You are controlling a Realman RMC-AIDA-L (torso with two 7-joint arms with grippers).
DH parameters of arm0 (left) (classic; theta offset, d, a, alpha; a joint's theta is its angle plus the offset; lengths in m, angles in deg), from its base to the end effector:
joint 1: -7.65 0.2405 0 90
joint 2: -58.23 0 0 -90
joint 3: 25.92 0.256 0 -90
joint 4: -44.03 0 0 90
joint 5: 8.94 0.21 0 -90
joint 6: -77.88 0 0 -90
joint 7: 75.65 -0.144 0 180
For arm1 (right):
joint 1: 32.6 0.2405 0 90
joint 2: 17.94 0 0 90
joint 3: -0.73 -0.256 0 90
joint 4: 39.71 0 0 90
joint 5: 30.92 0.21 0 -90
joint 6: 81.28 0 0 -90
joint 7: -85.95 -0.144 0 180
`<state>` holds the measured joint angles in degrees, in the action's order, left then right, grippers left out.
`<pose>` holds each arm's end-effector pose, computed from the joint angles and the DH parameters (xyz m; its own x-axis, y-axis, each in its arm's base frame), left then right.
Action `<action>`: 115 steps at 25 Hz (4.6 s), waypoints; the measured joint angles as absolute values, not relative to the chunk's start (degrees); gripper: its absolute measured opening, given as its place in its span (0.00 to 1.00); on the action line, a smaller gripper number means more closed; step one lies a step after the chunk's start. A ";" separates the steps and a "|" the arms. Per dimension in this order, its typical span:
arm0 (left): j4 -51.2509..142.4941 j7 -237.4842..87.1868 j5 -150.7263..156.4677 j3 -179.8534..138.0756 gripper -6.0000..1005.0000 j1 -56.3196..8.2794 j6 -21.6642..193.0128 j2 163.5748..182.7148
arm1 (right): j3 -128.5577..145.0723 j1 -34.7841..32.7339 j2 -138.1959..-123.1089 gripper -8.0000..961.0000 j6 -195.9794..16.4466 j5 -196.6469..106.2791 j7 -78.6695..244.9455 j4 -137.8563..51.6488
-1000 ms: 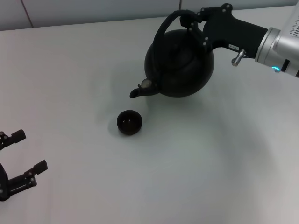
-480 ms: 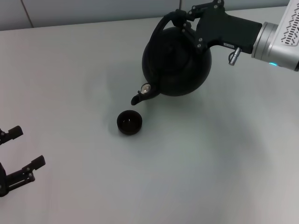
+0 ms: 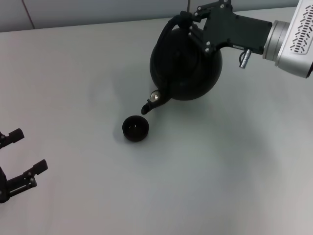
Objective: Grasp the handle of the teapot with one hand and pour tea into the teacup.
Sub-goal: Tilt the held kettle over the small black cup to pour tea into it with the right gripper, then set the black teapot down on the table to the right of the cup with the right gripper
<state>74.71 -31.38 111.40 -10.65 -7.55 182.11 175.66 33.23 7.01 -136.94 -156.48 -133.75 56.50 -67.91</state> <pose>-0.3444 0.2218 0.0330 0.8012 0.0486 0.5964 0.3662 -0.8281 -0.4245 0.2262 0.3981 0.0060 0.8771 0.3821 -0.2911 0.0768 -0.7097 -0.7003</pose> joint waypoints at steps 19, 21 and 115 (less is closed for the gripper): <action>74.89 -31.31 111.13 -10.63 0.86 -7.56 182.27 175.83 | 37.43 7.38 -137.00 0.10 -155.35 -133.69 59.54 -69.11; 74.95 -31.29 111.11 -10.63 0.86 -7.56 182.31 175.83 | 37.54 7.40 -137.01 0.10 -155.29 -133.69 59.74 -69.14; 75.93 -31.87 110.06 -10.54 0.86 -6.58 185.68 176.09 | 39.37 -4.47 -137.25 0.21 -149.91 -109.73 50.62 -53.48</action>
<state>75.93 -31.87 110.06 -10.54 -6.58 185.68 176.09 39.37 -4.47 -137.25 -149.91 -109.73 50.62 -53.48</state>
